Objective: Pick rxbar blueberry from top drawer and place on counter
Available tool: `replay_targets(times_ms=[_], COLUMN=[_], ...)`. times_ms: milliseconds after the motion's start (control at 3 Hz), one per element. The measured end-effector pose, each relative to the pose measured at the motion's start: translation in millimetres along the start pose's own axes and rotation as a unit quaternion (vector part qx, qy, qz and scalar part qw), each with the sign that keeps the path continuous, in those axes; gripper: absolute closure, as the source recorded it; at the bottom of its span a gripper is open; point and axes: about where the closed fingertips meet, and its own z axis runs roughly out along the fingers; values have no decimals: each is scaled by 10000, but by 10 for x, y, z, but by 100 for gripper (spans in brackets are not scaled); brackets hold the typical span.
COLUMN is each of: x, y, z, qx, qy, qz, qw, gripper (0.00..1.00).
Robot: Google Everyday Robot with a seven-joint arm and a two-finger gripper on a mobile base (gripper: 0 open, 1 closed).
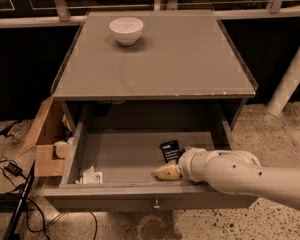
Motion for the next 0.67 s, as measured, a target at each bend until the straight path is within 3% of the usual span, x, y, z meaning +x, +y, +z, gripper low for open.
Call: replay_targets(times_ms=[667], x=[15], y=[-68], z=[-13], qx=[99], qy=[-56], qz=[-61], qw=[9999], gripper=[67])
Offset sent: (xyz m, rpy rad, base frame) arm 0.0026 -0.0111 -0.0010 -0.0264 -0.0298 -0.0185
